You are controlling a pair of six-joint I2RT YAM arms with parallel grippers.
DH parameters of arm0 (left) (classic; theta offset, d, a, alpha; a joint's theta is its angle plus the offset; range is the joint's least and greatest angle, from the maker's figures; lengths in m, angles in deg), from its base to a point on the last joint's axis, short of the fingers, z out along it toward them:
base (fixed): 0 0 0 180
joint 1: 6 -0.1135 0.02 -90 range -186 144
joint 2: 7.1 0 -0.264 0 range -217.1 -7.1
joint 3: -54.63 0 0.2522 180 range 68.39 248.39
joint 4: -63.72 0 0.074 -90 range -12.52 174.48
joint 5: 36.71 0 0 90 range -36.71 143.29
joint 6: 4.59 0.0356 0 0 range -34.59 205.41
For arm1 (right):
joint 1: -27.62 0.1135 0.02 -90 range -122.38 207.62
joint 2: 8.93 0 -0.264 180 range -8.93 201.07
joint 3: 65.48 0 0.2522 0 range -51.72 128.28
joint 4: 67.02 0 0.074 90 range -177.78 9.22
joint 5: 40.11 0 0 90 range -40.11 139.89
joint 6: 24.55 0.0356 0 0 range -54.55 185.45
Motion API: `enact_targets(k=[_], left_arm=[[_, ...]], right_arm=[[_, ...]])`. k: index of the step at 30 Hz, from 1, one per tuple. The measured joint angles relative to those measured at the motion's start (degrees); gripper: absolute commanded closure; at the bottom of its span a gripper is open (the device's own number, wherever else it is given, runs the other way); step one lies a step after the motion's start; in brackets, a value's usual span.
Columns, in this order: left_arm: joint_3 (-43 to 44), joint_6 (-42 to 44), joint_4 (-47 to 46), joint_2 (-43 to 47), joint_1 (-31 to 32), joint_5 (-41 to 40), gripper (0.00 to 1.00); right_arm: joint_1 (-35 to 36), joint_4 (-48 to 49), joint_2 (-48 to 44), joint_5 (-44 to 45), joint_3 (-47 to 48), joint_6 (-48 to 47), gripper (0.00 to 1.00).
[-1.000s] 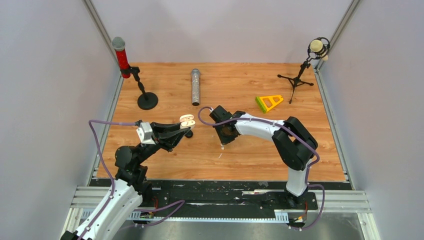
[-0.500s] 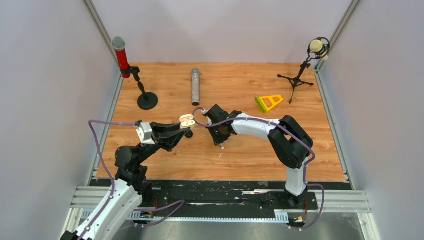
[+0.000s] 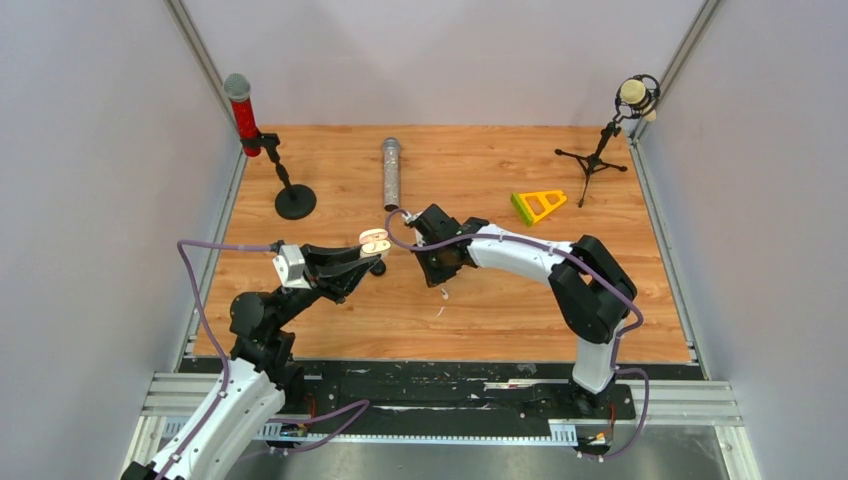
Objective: Insert the wireless bluetooth earbuds into the charging case
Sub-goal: Pick up the earbud from the center of the board.
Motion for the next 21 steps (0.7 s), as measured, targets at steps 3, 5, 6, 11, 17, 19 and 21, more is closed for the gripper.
enact_targets(k=[3,5,6,11,17,19,21], left_arm=[[0.00,0.02,0.00,0.04,-0.02,0.00,1.00],[0.00,0.04,0.00,0.11,-0.02,0.00,1.00],[0.00,0.07,0.00,0.15,-0.02,0.00,1.00],[0.00,0.20,-0.02,0.20,-0.02,0.04,1.00],[0.00,0.20,-0.02,0.20,-0.02,0.02,1.00],[0.00,0.20,-0.02,0.22,-0.02,0.02,1.00],[0.00,0.20,-0.02,0.22,-0.02,0.02,1.00]], right_arm=[[-1.07,-0.24,-0.50,1.20,0.85,0.50,0.95],[-1.57,-1.20,-0.22,2.49,0.85,1.09,0.95],[-1.77,-1.70,-0.02,3.15,0.83,1.33,0.95],[-2.19,-3.80,0.70,6.51,0.26,3.21,0.95],[-2.14,-4.07,1.44,6.84,0.26,4.24,0.99],[-1.92,-3.98,2.03,6.60,-0.11,4.22,0.99],[-1.70,-3.89,2.27,6.12,-0.28,4.20,1.00]])
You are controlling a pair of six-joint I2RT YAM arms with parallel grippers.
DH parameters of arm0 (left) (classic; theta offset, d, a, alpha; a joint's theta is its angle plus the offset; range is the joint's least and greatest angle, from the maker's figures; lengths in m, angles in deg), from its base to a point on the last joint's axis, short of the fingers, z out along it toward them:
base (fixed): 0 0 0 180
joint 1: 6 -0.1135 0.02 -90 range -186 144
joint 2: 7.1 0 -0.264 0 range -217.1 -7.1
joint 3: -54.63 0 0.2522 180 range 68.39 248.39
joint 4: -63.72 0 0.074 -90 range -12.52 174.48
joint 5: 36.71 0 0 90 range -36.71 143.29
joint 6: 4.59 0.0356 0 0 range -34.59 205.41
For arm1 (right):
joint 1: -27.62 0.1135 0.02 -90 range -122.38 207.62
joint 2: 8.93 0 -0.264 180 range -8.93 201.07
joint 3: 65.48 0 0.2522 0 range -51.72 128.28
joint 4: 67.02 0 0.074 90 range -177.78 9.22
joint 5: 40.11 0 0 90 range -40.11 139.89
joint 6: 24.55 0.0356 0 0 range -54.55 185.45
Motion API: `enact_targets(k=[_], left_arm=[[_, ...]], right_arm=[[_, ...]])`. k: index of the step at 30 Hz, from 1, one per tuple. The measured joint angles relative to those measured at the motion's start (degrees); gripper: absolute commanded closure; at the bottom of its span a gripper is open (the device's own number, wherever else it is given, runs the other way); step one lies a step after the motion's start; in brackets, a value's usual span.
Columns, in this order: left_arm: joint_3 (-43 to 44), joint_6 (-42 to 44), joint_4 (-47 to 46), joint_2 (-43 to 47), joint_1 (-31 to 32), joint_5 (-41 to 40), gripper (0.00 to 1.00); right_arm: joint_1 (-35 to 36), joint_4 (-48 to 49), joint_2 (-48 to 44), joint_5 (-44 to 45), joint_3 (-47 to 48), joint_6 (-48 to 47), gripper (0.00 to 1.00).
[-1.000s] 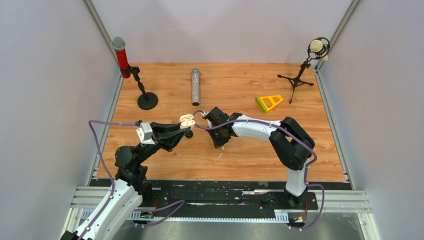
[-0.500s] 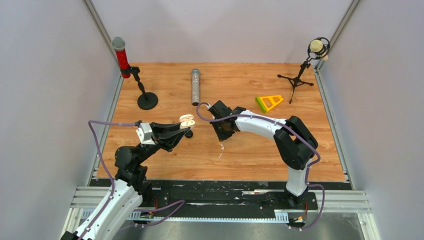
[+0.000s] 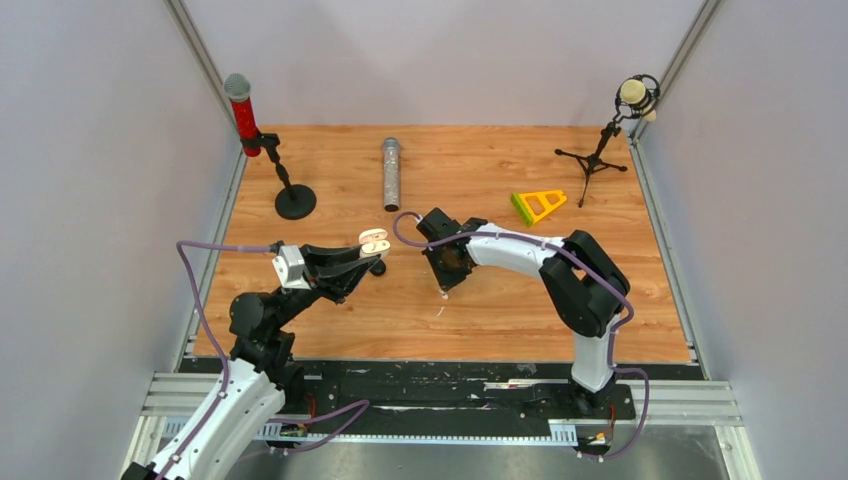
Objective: Insert the wireless bluetooth earbuds into the charging case
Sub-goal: Pick up the earbud from the center of the board.
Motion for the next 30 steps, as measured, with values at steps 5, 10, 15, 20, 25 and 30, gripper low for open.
enact_targets(k=[5,10,15,20,25,30], left_arm=[[0.00,0.00,0.00,0.00,0.00,0.00,1.00],[0.00,0.02,0.00,0.00,0.00,0.00,1.00],[0.00,0.02,0.00,0.00,0.00,0.00,1.00],[0.00,0.00,-0.02,-0.02,0.00,0.02,1.00],[0.00,0.02,-0.09,0.11,-0.02,0.02,1.00],[0.00,0.02,-0.20,0.22,-0.02,0.04,1.00]], right_arm=[[1.25,0.17,0.02,-2.19,0.00,-0.35,1.00],[4.13,0.15,0.13,-4.11,0.02,-2.08,1.00],[5.68,-0.13,0.13,-5.64,0.02,-3.02,0.91],[5.60,-0.46,-0.15,-5.53,0.66,-2.91,0.64],[4.66,-0.44,-4.68,-3.69,1.05,0.20,0.58],[1.90,-0.15,-7.72,-2.95,-1.27,4.98,0.56]])
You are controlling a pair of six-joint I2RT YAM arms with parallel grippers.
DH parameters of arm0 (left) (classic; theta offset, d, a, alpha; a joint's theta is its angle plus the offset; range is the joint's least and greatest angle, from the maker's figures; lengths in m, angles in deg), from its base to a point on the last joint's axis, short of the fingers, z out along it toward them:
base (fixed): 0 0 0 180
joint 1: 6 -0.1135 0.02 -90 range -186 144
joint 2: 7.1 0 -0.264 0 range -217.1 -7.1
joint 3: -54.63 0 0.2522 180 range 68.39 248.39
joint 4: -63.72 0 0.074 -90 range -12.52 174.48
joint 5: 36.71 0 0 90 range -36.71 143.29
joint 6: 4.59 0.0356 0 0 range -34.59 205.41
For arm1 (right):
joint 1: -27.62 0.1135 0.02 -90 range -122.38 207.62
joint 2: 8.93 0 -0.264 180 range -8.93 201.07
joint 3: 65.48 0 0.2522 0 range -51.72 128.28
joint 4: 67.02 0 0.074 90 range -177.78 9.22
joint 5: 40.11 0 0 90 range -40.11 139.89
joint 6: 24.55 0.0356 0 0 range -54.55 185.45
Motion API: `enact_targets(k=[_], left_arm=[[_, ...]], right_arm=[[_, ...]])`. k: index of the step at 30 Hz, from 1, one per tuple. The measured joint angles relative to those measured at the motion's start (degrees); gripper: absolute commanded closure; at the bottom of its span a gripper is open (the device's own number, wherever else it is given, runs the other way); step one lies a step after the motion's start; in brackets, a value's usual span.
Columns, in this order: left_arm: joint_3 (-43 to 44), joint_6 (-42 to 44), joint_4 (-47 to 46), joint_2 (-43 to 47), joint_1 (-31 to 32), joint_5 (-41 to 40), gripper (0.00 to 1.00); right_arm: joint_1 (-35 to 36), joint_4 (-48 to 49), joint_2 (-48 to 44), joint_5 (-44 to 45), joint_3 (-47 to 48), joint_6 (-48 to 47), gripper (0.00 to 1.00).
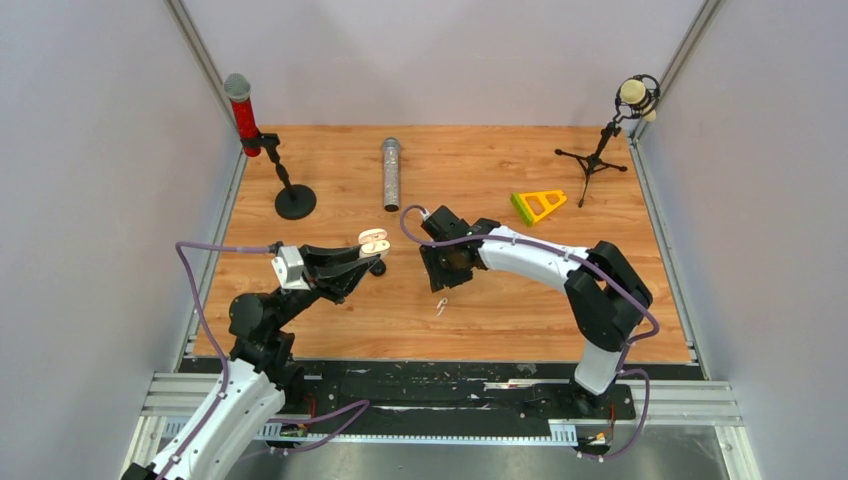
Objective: Insert the wireless bluetooth earbuds into the charging case
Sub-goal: Pick up the earbud from the center of the board.
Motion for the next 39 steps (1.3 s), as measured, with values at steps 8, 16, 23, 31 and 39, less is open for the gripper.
enact_targets(k=[8,16,23,31,39], left_arm=[[0.00,0.00,0.00,0.00,0.02,0.13,1.00],[0.00,0.00,0.00,0.02,0.00,0.17,1.00],[0.00,0.00,-0.04,0.09,0.02,0.17,1.00],[0.00,0.00,-0.17,0.11,0.00,0.17,1.00],[0.00,0.00,-0.17,0.15,0.00,0.17,1.00]], right_arm=[[-0.55,-1.18,1.84,-0.90,-2.05,3.65,0.64],[-1.31,-0.76,3.63,-2.45,-3.06,4.61,0.69],[-2.03,-0.04,4.17,-2.80,-3.17,5.33,0.73],[-2.05,0.98,4.85,-4.31,-3.13,5.53,0.81],[-2.05,1.31,4.76,-4.63,-3.34,5.70,0.91]])
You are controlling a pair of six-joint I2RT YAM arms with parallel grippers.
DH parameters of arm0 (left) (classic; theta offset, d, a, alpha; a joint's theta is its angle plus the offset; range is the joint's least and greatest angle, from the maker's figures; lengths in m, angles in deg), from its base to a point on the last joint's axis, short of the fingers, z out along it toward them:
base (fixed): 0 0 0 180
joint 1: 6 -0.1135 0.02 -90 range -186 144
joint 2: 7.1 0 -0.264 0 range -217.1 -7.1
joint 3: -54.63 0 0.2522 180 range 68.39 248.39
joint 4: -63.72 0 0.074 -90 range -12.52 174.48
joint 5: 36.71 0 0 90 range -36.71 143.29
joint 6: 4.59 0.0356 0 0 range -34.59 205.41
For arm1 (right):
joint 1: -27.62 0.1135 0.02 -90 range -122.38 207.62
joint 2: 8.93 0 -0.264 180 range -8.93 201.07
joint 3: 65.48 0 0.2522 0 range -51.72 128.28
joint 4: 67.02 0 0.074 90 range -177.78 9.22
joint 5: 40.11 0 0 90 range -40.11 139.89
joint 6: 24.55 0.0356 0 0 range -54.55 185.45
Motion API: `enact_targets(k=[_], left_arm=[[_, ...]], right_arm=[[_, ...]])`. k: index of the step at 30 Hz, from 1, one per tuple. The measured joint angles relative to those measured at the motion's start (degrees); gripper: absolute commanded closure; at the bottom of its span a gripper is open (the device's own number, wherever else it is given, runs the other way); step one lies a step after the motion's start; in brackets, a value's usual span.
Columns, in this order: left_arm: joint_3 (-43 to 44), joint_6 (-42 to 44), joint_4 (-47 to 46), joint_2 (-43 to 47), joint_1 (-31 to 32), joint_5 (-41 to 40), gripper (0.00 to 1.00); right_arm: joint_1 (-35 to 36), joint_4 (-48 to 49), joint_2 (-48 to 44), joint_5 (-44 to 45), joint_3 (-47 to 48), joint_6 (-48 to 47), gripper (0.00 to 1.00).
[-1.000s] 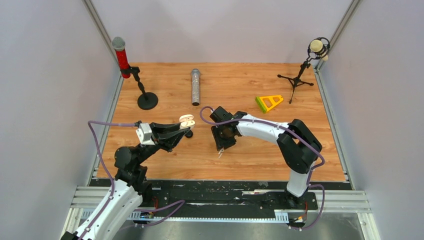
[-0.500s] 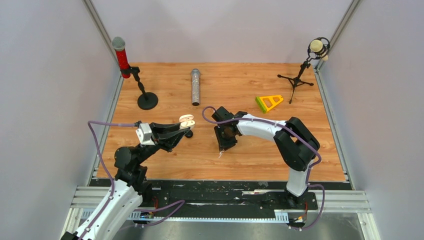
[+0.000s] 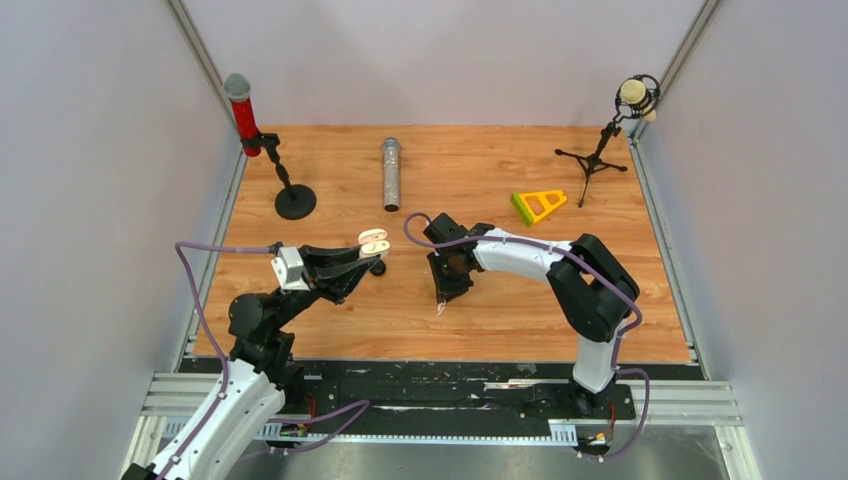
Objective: Insert the wireless bluetooth earbuds into the charging case
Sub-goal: Pick up the earbud from the center of the board.
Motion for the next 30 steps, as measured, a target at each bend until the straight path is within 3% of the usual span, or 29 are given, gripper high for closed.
enact_targets(k=[11,20,30], left_arm=[[0.00,2.78,2.08,-0.02,0.00,-3.26,1.00],[0.00,4.59,3.43,0.09,0.00,-5.51,1.00],[0.00,5.57,3.26,0.11,0.02,-3.56,1.00]], right_arm=[[0.00,-2.19,-6.64,5.03,1.03,0.09,0.96],[0.00,-3.85,-15.17,11.74,14.53,-0.76,0.98],[2.86,5.22,-28.94,11.82,14.99,-4.72,0.99]])
